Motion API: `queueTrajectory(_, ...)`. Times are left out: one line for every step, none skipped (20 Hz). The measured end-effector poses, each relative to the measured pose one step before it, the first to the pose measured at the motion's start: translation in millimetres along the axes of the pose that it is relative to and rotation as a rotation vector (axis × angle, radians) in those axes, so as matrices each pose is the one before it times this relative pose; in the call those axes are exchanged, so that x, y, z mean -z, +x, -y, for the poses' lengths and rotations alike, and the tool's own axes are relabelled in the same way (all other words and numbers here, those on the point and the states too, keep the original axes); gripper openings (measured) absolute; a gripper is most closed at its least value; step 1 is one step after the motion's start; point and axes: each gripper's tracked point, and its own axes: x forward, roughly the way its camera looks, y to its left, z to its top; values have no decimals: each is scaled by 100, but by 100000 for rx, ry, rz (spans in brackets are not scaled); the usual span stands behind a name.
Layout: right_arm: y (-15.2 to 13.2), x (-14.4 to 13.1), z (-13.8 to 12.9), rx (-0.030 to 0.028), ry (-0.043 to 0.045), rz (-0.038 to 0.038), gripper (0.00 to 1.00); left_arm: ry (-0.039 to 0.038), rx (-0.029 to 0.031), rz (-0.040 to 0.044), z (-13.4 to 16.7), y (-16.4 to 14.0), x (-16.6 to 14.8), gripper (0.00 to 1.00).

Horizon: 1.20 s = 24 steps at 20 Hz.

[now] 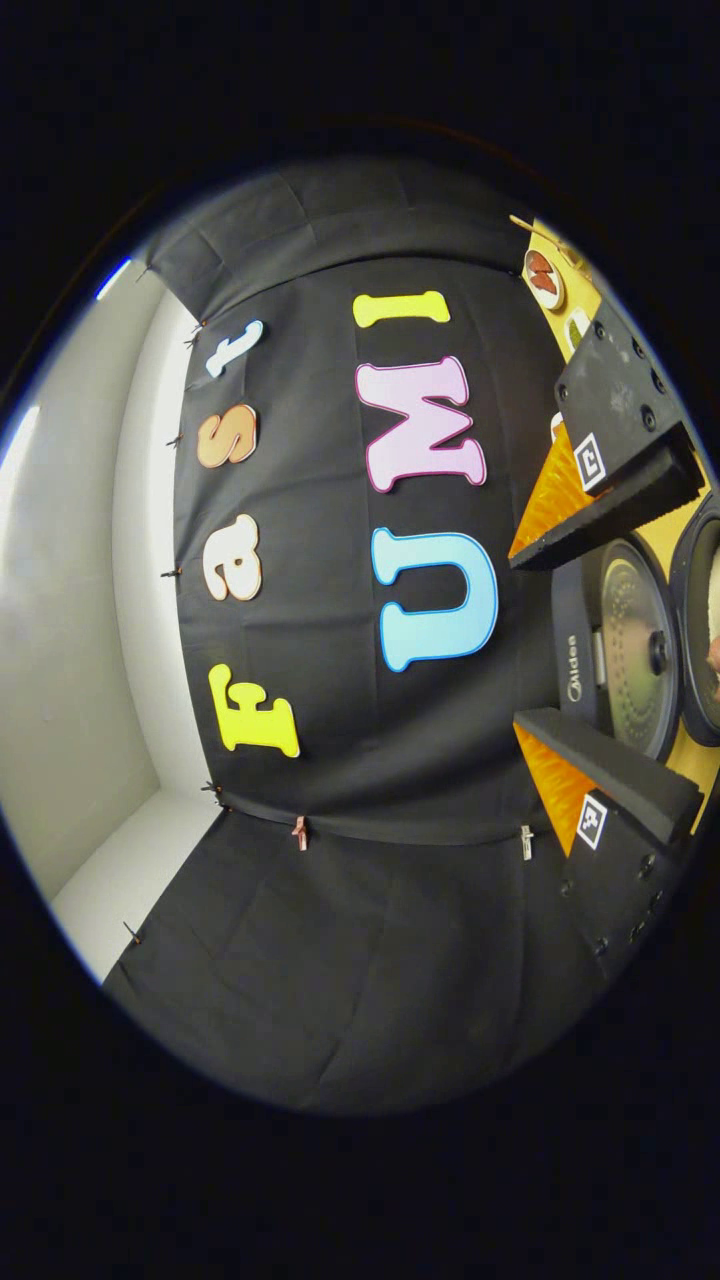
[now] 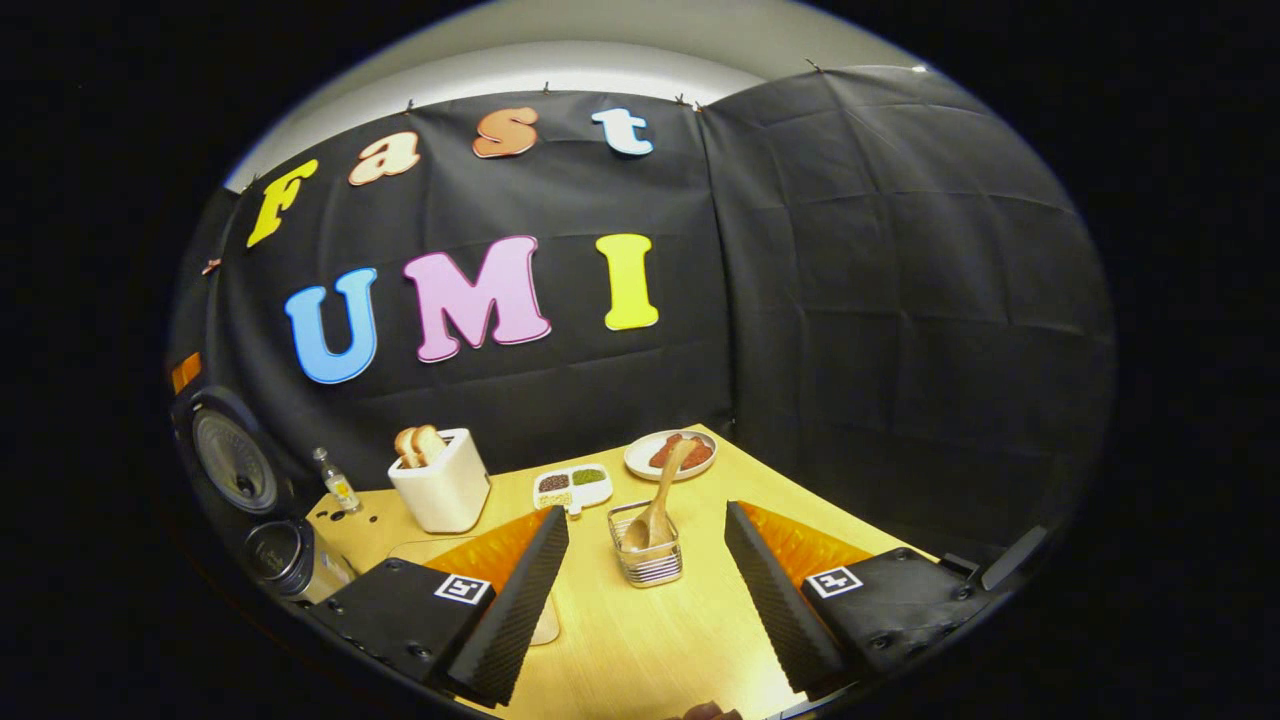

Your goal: Close the left gripper, press the button to open the rice cooker; take a wooden spoon from the chopstick holder with the right hand, scoop a spoonful of rice and pour it into the rice cooker, then put the wooden spoon back into the chopstick holder.

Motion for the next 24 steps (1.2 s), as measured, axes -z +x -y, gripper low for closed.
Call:
queueTrajectory(-522,-154,-672,-1776,-1108,825,98,263,-269,63,-306,833,241,94)
queueTrajectory(-531,-115,-840,-2168,-1283,-21,98,169,-220,-592,-326,754,312,92)
queueTrajectory(-491,42,-644,-2171,-1526,-62,98,136,238,-1706,-67,764,672,92)
queueTrajectory(-316,-229,-506,-1657,-1315,197,98,-176,191,-1731,-39,563,623,92)
queueTrajectory(-309,-323,-600,-1944,-932,705,99,-296,-70,-2144,-30,542,733,92)
queueTrajectory(-275,-419,-565,-1308,-683,683,98,65,-225,-2046,40,326,591,94)
queueTrajectory(-393,-360,-415,-1115,-506,395,98,278,-561,-2919,-68,56,654,94)
queueTrajectory(-301,-218,-130,-3,-379,476,98,-91,-936,-1368,-120,-125,487,94)
queueTrajectory(-219,-203,-384,-930,22,438,98,-1111,252,-279,98,-95,-124,95)
queueTrajectory(-66,-13,-587,-1431,-148,311,99,29,-355,-1710,175,16,236,96)
queueTrajectory(-39,-19,-464,-1537,-501,41,98,1517,173,-1883,-56,-308,74,98)
queueTrajectory(51,44,-278,-1366,-534,-243,98,1358,200,-1884,127,-443,149,99)
queueTrajectory(115,58,-251,-1094,59,-328,98,400,39,-2242,167,-721,309,99)
queueTrajectory(109,193,-341,-1313,667,-653,98,-575,-12,-1682,224,-753,116,99)
queueTrajectory(85,170,-206,-1011,849,-828,98,-789,-244,-2505,208,-718,341,99)
queueTrajectory(14,156,-32,-817,529,-576,98,-1075,-344,-2314,180,-859,320,99)
queueTrajectory(-9,85,119,-319,-44,-5,98,-1235,-500,-2866,191,-952,478,99)
queueTrajectory(100,184,329,223,-1285,680,98,-1635,-391,-2290,224,-878,564,99)
queueTrajectory(15,211,193,-331,-1820,369,98,-1358,-24,-1734,274,-870,464,100)
queueTrajectory(-77,535,-192,-1475,-1514,-442,98,-744,421,-1769,207,-894,521,100)
queueTrajectory(-65,480,-59,-1183,-1071,-925,98,-376,729,-2051,189,-950,822,100)
queueTrajectory(-59,124,20,-734,-709,-174,98,-562,680,-2432,285,-969,991,100)
queueTrajectory(-113,-3,-13,-566,-153,522,99,-180,647,-2272,282,-855,1135,100)
queueTrajectory(-174,97,-172,-655,154,366,99,-162,508,-2318,232,-728,1116,100)
